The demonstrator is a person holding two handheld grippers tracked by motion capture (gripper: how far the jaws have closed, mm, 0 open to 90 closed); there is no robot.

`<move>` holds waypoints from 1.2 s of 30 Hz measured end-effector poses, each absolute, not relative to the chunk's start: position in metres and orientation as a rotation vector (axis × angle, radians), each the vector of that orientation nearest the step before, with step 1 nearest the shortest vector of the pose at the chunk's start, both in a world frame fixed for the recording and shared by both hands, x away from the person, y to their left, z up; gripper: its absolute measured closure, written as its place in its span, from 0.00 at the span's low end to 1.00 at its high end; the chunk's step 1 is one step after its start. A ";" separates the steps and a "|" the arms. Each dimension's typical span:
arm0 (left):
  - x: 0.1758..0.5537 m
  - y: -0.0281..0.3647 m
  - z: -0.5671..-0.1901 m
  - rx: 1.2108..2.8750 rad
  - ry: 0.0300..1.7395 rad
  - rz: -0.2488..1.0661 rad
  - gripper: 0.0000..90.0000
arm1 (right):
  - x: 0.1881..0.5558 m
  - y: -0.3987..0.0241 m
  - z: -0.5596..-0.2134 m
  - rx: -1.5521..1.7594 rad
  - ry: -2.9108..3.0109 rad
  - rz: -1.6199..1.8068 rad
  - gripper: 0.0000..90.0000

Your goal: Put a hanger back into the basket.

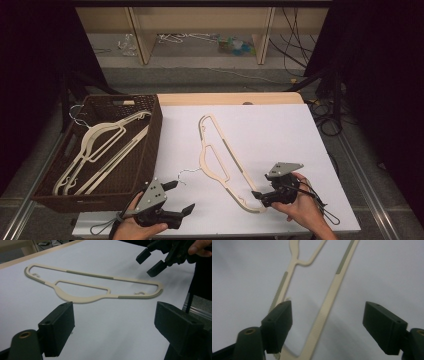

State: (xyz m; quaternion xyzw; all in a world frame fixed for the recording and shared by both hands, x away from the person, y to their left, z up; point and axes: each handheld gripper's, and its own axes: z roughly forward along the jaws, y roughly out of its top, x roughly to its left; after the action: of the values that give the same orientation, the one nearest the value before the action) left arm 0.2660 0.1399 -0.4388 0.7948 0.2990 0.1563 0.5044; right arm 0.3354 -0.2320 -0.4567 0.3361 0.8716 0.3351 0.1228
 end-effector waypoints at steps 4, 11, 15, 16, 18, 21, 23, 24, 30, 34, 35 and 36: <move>0.268 0.142 -0.441 1.939 0.721 0.408 0.18 | 0.345 -0.225 -0.459 0.993 2.604 0.897 0.34; 0.268 0.144 -0.443 1.945 0.738 0.409 0.19 | 0.363 -0.212 -0.465 1.016 2.663 0.787 0.43; 0.269 0.145 -0.444 1.948 0.741 0.408 0.19 | 0.370 -0.206 -0.467 1.029 2.700 0.720 0.48; 0.269 0.145 -0.445 1.943 0.740 0.404 0.19 | 0.370 -0.203 -0.467 1.048 2.707 0.707 0.49; 0.269 0.145 -0.445 1.944 0.740 0.400 0.19 | 0.372 -0.200 -0.467 1.047 2.720 0.673 0.49; 0.269 0.144 -0.445 1.951 0.734 0.392 0.19 | 0.372 -0.196 -0.466 1.035 2.727 0.625 0.50; 0.268 0.143 -0.446 1.971 0.730 0.397 0.19 | 0.371 -0.195 -0.466 1.014 2.737 0.614 0.55; 0.269 0.143 -0.446 1.972 0.718 0.393 0.19 | 0.371 -0.195 -0.465 1.012 2.743 0.605 0.57; 0.269 0.142 -0.446 1.968 0.722 0.391 0.19 | 0.371 -0.191 -0.462 1.035 2.782 0.511 0.64; 0.268 0.143 -0.447 1.967 0.727 0.393 0.19 | 0.374 -0.187 -0.460 1.077 2.795 0.464 0.64; 0.268 0.144 -0.446 1.972 0.726 0.401 0.19 | 0.375 -0.187 -0.460 1.088 2.795 0.456 0.65; 0.268 0.144 -0.446 1.970 0.726 0.402 0.19 | 0.375 -0.186 -0.460 1.091 2.795 0.443 0.65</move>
State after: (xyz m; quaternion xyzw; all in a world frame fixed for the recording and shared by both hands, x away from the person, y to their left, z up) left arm 0.2684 0.1443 -0.4457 0.8079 0.2978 0.1647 0.4812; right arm 0.3747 -0.1862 -0.4599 0.3592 0.9202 0.1460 0.0540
